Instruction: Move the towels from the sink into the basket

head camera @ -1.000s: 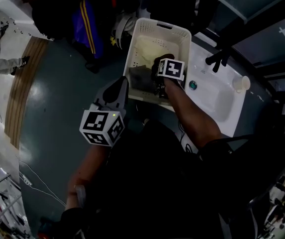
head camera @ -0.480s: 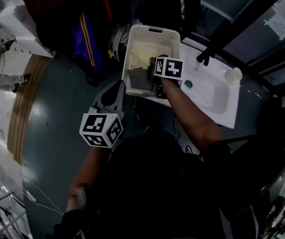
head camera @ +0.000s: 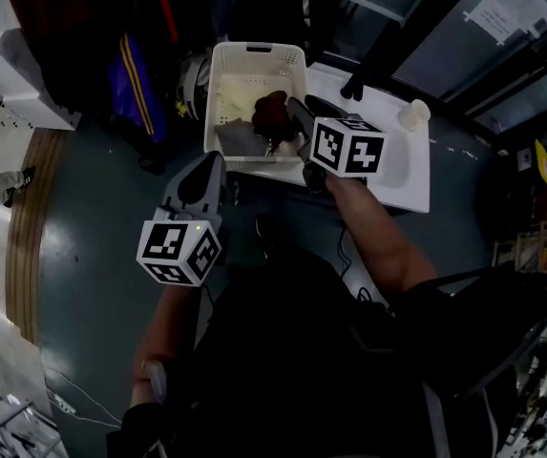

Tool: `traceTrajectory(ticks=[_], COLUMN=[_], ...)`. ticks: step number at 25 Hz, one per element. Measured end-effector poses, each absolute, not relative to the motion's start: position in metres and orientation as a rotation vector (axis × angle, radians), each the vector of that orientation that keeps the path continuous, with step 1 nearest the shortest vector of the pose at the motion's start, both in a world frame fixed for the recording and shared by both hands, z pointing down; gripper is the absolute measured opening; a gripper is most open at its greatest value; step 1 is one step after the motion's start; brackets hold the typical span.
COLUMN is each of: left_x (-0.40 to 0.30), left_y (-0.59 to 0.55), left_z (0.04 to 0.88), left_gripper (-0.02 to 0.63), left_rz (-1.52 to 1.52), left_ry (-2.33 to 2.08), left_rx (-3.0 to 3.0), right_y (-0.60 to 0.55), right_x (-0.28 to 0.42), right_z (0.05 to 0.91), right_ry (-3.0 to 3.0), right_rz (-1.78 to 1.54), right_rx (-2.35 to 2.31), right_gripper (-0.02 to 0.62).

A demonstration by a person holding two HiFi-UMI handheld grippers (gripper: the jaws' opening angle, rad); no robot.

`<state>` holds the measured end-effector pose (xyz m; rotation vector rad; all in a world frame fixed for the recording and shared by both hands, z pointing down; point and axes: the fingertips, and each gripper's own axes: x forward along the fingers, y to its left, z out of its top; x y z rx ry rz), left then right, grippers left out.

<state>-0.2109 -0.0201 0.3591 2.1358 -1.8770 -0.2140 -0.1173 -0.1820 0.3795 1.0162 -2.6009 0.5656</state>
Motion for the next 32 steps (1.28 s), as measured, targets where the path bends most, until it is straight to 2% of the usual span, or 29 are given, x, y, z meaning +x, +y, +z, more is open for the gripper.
traceTrajectory(ticks=[2, 5, 8, 22, 32], left_x=[-0.194, -0.176, -0.158, -0.035, -0.004], left_y=[-0.021, -0.026, -0.032, -0.085, -0.107], left_z=[0.345, 0.332, 0.334, 0.335, 0.336], left_gripper=[0.003, 0.003, 0.003, 0.003, 0.003], left_rz=[-0.223, -0.21, -0.177, -0.02, 0.008], left_ry=[-1.856, -1.849, -1.831, -1.77, -1.843], left_rx=[2.211, 2.265, 2.275, 2.311, 2.266], right_y=[-0.17, -0.159, -0.155, -0.193, -0.202], right_x=[-0.1, -0.078, -0.056, 0.086, 0.129], right_z=[0.364, 0.346, 0.34, 0.357, 0.362], right_ry=[-2.644, -2.694, -2.727, -2.742, -2.792], right_rz=[0.541, 0.47, 0.407, 0.473, 0.463], right_rx=[1.0, 0.99, 0.984, 1.033, 0.992], right_gripper=[0.13, 0.056, 0.038, 0.017, 0.009])
